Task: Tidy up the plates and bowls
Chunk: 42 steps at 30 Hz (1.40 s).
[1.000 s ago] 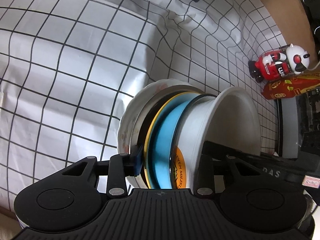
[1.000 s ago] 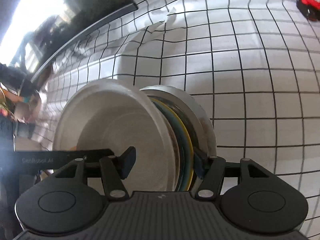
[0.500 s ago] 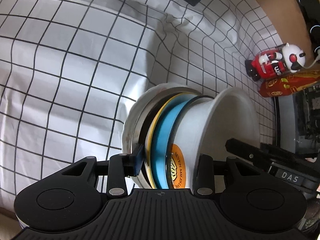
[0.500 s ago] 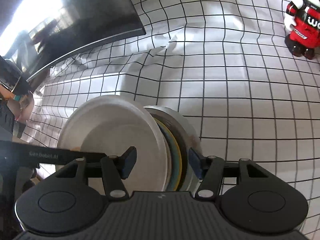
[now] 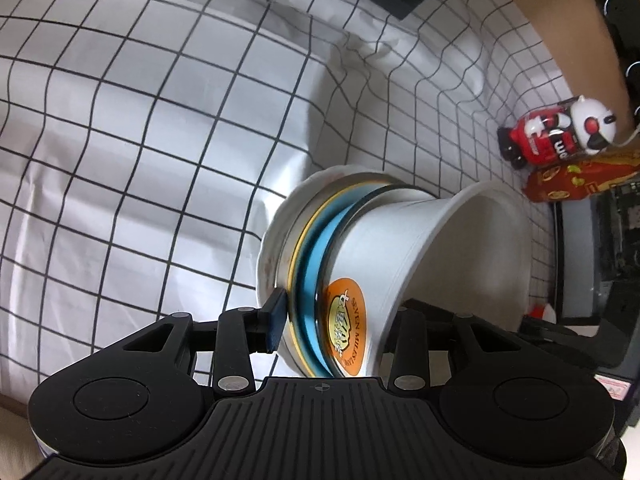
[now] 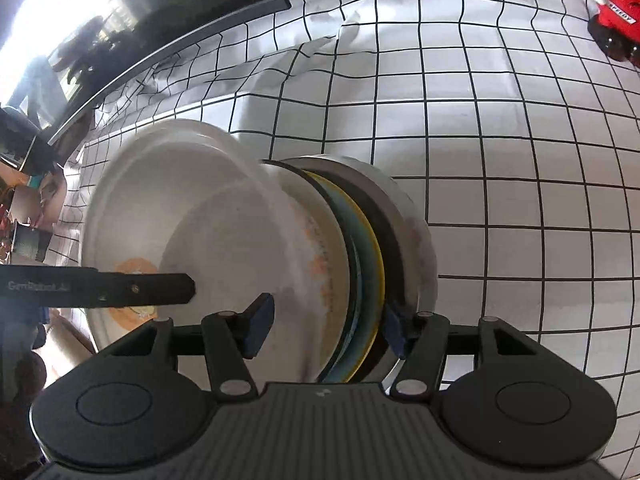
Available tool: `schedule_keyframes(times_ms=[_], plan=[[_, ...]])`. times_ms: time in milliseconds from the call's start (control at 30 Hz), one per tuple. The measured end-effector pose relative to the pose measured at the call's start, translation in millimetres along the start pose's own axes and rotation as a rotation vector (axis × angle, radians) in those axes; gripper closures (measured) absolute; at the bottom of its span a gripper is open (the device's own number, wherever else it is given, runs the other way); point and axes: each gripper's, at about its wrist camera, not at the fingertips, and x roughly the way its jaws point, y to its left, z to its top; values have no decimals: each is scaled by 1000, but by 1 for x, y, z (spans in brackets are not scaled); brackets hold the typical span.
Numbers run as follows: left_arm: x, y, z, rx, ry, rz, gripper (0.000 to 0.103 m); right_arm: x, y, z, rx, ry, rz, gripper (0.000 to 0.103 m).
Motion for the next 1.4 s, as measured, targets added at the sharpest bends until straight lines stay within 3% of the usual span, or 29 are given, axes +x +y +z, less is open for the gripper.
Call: schedule_keyframes(times_ms=[267, 500, 733, 967, 1400], plan=[[0, -9, 9, 67, -21, 22, 61, -16, -11, 5, 32, -61, -6, 45], [-31, -10, 8, 71, -90, -24, 63, -11, -11, 1, 34, -59, 8, 45], [-14, -10, -1, 36, -31, -59, 60, -18, -14, 1, 34, -105, -1, 47], [-22, -22, -3, 54, -54, -83, 59, -17, -18, 4, 52, -99, 5, 46], [-15, -1, -5, -15, -32, -109, 64, -19, -7, -3, 22, -91, 5, 44]])
